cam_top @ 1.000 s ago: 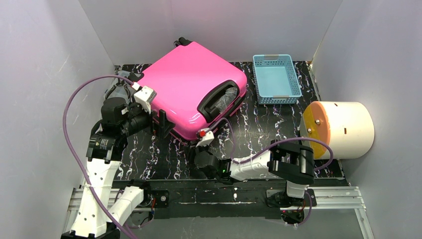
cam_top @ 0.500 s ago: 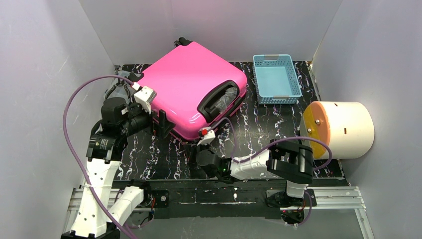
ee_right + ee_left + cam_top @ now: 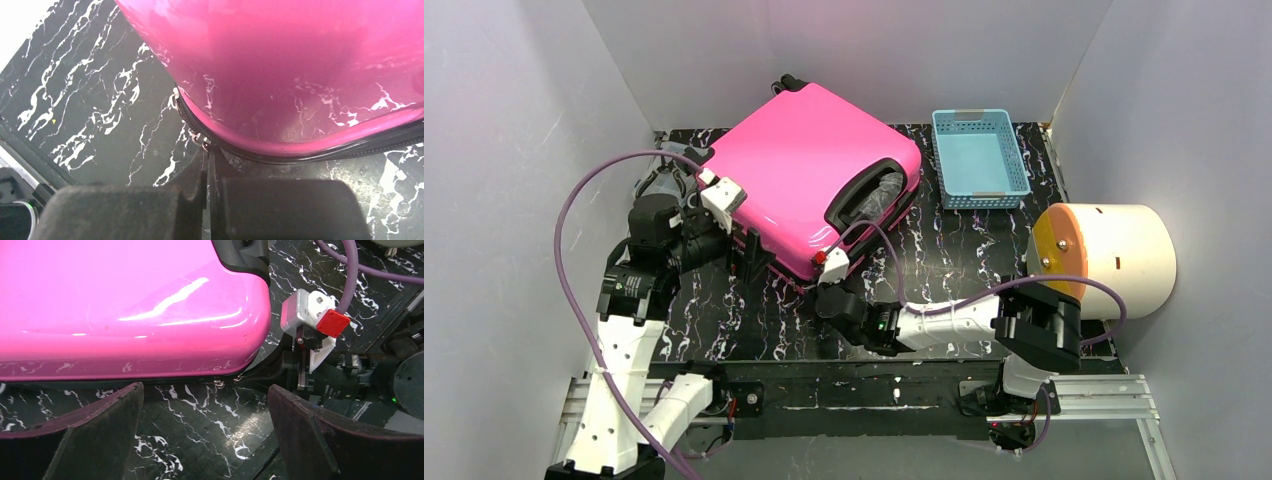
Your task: Open, take out, and arrange the luggage
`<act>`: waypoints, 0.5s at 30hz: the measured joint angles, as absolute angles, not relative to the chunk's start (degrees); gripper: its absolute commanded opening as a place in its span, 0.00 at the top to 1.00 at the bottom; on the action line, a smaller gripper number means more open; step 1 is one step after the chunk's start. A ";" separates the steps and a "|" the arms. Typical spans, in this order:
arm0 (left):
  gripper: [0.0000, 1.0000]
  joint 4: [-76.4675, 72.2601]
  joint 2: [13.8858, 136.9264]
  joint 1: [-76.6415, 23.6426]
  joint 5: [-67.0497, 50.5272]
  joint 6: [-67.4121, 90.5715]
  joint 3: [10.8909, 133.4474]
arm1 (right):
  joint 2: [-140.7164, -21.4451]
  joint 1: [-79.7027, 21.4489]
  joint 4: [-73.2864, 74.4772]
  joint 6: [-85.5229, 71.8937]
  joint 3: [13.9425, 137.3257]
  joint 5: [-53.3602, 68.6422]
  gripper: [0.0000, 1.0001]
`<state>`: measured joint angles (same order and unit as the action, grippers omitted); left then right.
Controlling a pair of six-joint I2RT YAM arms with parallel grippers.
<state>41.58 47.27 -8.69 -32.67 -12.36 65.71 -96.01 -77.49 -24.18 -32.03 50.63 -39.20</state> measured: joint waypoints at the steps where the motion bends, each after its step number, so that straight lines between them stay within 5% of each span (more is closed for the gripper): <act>1: 0.07 41.78 47.64 -8.71 -32.69 -13.23 66.22 | -95.48 -77.30 -22.79 -31.62 50.70 -38.57 0.99; 15: 0.02 39.35 55.22 -20.97 -24.51 -21.54 69.54 | -89.91 -72.42 -9.54 -30.79 51.62 -28.40 0.99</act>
